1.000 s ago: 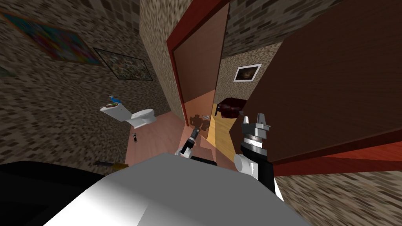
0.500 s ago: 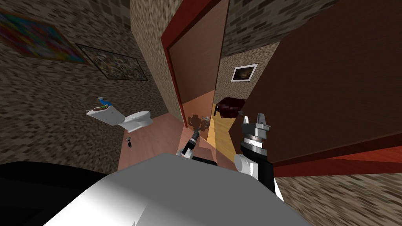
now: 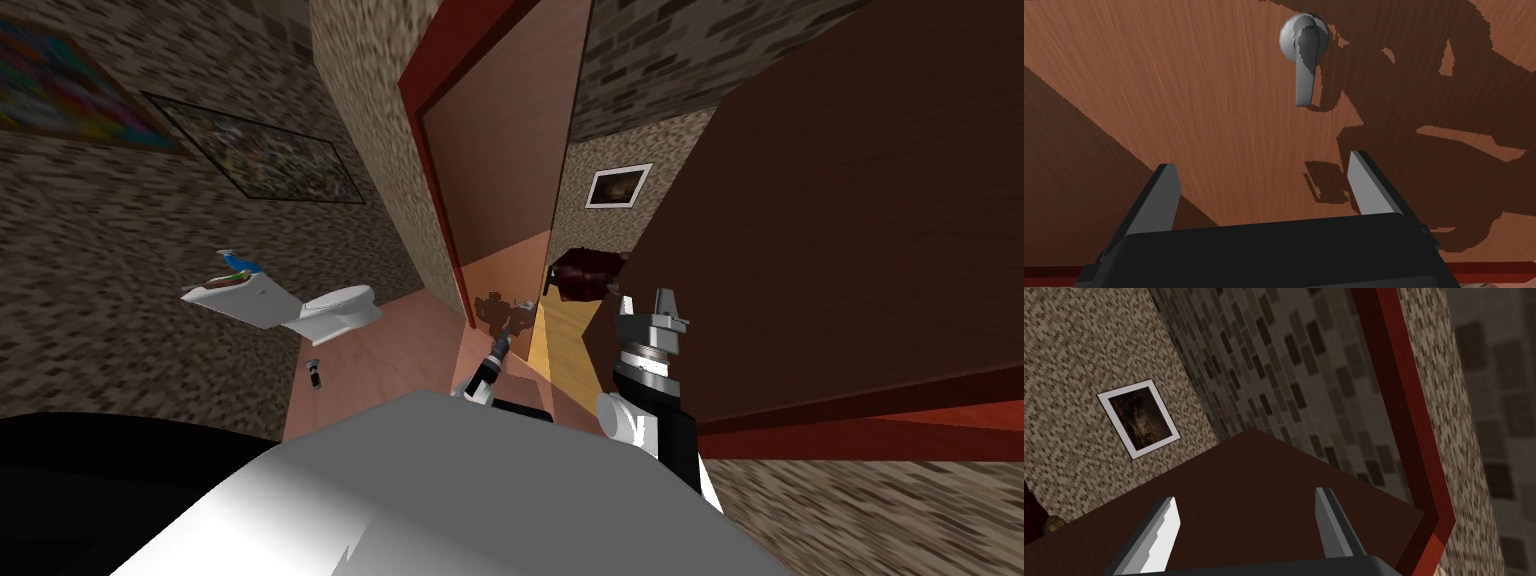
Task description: Push the door open
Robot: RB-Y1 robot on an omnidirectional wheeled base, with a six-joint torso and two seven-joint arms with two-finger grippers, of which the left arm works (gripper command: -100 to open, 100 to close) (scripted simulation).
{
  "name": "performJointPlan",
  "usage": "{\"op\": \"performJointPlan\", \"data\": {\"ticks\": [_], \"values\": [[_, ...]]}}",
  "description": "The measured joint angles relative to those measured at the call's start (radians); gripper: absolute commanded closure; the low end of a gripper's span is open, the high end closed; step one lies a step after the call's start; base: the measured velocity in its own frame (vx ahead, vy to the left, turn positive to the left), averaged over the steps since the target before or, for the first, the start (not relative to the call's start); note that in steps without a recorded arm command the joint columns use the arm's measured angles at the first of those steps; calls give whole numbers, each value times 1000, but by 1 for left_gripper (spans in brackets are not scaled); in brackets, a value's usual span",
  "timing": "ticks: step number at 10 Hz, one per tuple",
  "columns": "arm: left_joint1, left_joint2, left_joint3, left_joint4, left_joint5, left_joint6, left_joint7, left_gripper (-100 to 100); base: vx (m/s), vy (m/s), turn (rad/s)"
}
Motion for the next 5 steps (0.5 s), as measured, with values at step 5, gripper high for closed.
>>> {"op": "performJointPlan", "data": {"ticks": [5], "values": [[-43, -20, -47, 111, 24, -26, -10, -100, 127, 119, -95]]}}
